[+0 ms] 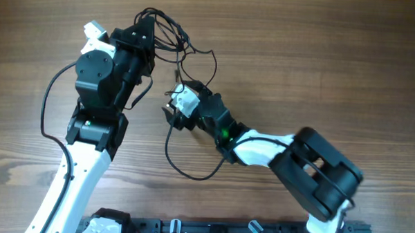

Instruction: Untangle cables

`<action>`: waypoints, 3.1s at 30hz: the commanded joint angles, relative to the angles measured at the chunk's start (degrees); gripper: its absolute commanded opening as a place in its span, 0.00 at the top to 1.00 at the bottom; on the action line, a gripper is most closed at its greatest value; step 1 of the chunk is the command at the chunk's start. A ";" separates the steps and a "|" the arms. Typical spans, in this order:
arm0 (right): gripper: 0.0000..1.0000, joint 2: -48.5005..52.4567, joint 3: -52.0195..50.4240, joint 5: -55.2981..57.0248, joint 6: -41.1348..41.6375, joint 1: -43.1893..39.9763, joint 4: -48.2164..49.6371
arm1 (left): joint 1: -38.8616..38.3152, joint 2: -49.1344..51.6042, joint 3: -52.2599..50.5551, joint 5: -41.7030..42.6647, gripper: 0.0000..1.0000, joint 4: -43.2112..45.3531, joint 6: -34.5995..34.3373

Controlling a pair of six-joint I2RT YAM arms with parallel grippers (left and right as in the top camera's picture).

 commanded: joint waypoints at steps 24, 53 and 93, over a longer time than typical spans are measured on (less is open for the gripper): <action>0.96 -54.01 0.24 -10.64 38.18 -11.65 -53.51 | 3.08 4.72 1.18 35.01 0.96 -16.63 61.90; 0.96 -30.95 0.24 -46.10 100.69 -33.79 -21.73 | 3.13 6.91 0.81 34.91 0.96 -21.86 48.74; 0.00 -35.93 0.24 -12.35 36.26 -19.23 -44.04 | 3.15 6.91 0.81 16.39 0.96 -19.17 -6.54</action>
